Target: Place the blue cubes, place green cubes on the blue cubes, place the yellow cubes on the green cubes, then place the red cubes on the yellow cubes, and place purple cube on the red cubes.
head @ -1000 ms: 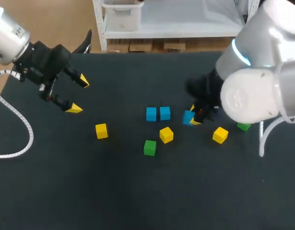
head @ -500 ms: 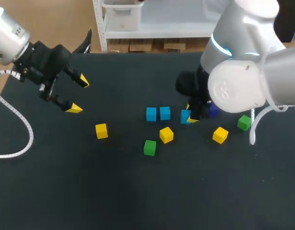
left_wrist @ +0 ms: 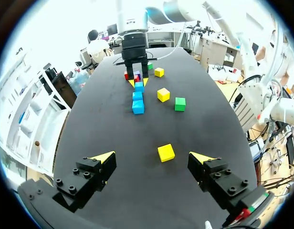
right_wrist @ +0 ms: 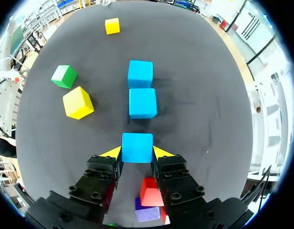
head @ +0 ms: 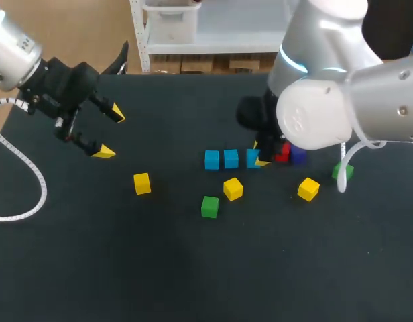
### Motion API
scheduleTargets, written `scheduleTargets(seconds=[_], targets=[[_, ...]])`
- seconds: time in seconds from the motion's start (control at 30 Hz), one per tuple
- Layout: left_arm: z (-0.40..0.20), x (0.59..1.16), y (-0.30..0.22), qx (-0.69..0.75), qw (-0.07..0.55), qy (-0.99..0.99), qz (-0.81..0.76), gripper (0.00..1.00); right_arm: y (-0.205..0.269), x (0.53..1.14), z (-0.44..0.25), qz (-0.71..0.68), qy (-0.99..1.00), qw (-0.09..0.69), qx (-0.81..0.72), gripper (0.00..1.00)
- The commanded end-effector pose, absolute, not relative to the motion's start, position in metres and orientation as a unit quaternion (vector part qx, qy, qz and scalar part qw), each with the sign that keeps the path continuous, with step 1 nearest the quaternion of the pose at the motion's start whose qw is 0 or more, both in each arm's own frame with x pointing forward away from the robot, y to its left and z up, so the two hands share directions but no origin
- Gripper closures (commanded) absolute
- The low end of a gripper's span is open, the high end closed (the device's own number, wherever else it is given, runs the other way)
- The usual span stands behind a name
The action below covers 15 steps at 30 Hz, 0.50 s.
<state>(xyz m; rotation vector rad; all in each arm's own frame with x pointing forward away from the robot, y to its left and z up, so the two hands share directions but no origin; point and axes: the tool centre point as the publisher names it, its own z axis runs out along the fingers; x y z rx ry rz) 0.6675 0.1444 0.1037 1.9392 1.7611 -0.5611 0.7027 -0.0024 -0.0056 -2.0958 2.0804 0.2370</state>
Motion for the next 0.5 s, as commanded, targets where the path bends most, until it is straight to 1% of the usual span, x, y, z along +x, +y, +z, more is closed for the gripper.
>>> scheduleTargets(seconds=[0.03, 0.5], targets=[[0.1028, 0.6672, 0.1454, 0.705, 0.232, 0.638, -0.204, 0.0, 0.0019, 0.7057, -0.0074, 0.08, 0.697, 0.086, -0.707, 1.0], [0.1028, 0.6672, 0.1454, 0.705, 0.232, 0.638, -0.204, 0.0, 0.0018, 0.7076, -0.0096, 0.08, 0.699, 0.085, -0.706, 1.0]])
